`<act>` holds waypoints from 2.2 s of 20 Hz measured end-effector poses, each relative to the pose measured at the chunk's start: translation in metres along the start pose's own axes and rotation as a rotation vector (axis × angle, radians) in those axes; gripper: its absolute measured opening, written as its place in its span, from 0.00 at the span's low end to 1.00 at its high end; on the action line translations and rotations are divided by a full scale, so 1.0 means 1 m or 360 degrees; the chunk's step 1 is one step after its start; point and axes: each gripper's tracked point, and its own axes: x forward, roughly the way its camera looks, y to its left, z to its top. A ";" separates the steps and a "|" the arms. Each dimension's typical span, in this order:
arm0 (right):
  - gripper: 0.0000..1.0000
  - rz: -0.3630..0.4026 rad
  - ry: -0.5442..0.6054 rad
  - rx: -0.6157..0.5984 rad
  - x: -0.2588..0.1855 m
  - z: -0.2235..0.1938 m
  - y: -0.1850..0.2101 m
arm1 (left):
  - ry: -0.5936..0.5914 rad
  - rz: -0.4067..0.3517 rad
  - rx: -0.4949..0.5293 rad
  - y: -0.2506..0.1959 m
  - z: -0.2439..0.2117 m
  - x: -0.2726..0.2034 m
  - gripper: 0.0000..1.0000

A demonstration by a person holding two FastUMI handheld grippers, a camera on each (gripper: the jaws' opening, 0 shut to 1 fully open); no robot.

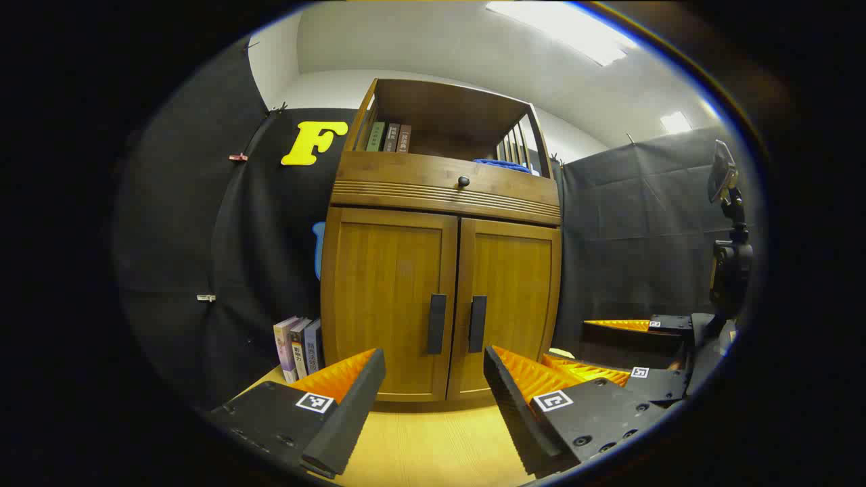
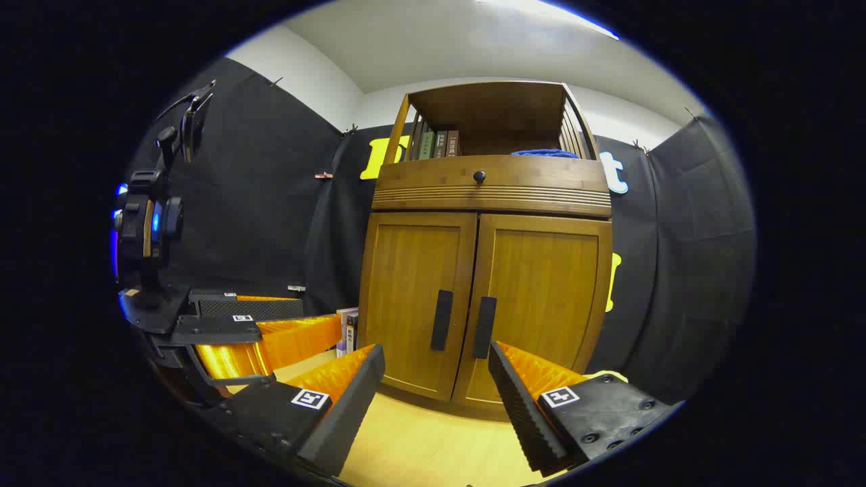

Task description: Open the right door of the double-door shoe cabinet with the right hand, and open the left door with the left hand.

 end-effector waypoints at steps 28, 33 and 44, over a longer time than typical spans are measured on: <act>0.98 -0.0213 0.0002 0.0012 0.046 -0.008 -0.047 | -0.0073 -0.0195 -0.0021 -0.019 0.002 0.022 0.90; 0.98 -0.0212 0.0045 0.0025 0.078 -0.023 -0.052 | -0.0083 -0.0199 -0.0019 -0.016 0.004 0.026 0.91; 0.97 -0.0357 0.0063 -0.0070 0.195 -0.052 -0.084 | -0.0067 -0.0160 -0.0042 -0.001 0.000 0.025 0.91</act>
